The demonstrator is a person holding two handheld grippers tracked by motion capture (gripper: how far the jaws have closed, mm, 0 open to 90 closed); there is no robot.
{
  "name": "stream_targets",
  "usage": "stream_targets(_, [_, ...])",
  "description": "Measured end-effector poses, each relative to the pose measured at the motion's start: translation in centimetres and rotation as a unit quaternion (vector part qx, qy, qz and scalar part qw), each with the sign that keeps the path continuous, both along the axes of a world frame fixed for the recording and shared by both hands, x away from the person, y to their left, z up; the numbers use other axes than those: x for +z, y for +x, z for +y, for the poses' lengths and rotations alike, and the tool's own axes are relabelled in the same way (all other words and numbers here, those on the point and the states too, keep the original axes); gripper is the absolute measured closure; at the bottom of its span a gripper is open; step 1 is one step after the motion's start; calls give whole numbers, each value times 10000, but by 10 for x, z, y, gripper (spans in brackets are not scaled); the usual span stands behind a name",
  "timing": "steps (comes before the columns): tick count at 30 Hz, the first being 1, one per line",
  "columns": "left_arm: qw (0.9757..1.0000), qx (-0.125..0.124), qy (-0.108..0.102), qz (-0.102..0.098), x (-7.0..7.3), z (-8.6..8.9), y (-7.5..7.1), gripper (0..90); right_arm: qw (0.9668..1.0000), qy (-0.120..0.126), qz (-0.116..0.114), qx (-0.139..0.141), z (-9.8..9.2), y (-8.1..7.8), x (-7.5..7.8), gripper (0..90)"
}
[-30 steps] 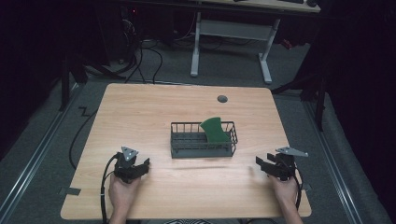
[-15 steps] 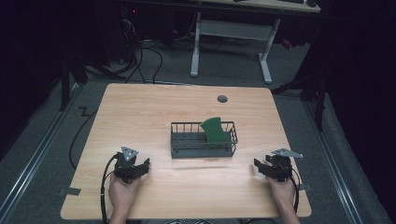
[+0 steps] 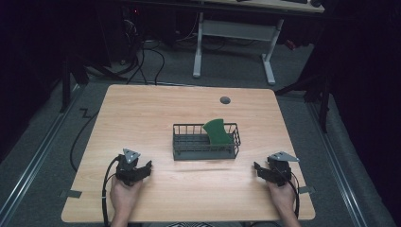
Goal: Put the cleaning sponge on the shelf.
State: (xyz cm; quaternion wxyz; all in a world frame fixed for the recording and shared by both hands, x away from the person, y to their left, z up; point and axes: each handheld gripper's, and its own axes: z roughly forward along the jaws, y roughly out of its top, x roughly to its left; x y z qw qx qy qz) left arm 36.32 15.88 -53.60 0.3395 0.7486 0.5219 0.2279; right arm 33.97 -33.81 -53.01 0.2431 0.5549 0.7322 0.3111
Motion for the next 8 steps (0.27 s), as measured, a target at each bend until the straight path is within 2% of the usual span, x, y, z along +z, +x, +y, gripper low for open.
stream_targets(8, [10000, -2, 1, -8, 0, 0, 0, 336, 10000, -30, -7, 5, 1, 0, 0, 337])
